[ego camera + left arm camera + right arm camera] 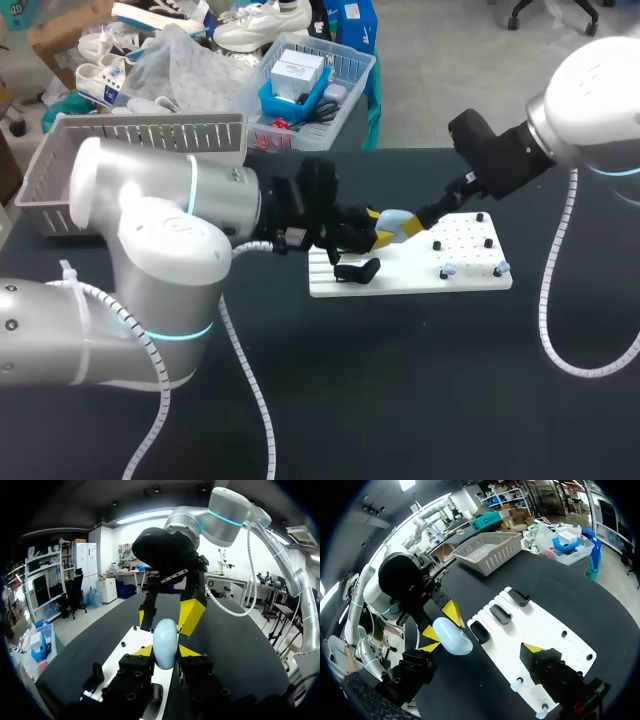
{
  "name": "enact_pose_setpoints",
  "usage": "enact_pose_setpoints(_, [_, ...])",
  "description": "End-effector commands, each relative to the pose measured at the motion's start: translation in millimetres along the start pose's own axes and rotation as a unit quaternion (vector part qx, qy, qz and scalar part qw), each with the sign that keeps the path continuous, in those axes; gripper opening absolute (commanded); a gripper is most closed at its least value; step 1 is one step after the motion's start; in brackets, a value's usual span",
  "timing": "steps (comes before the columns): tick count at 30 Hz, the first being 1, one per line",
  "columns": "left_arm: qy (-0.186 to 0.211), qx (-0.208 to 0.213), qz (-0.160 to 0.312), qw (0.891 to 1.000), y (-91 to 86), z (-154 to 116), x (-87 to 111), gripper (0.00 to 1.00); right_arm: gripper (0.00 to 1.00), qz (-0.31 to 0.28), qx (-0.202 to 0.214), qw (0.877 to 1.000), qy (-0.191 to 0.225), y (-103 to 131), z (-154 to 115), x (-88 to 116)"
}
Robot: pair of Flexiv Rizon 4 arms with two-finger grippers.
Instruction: Pick up each earbud case from the left stands, insert the matching earbuds, close the lid, and place the case in the box.
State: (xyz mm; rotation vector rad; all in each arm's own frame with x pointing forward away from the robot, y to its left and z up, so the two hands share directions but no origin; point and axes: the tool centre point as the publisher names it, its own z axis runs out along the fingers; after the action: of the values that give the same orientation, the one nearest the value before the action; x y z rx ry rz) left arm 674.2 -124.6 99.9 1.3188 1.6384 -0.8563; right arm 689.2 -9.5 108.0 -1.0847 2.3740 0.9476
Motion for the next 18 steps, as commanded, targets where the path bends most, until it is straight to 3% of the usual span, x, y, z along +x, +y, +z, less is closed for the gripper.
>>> enact_pose_setpoints(1, [-0.002,-0.001,0.001,1.0,-1.1,0,2.1,0.0,1.0,-0.001,-0.001,1.0,0.001,-2,-1,-2])
enact_pose_setpoints(18, [0.004,0.008,0.026,1.0,-8.0,-3,9.1,0.0,1.0,-0.007,0.018,1.0,0.013,-7,-17,-6])
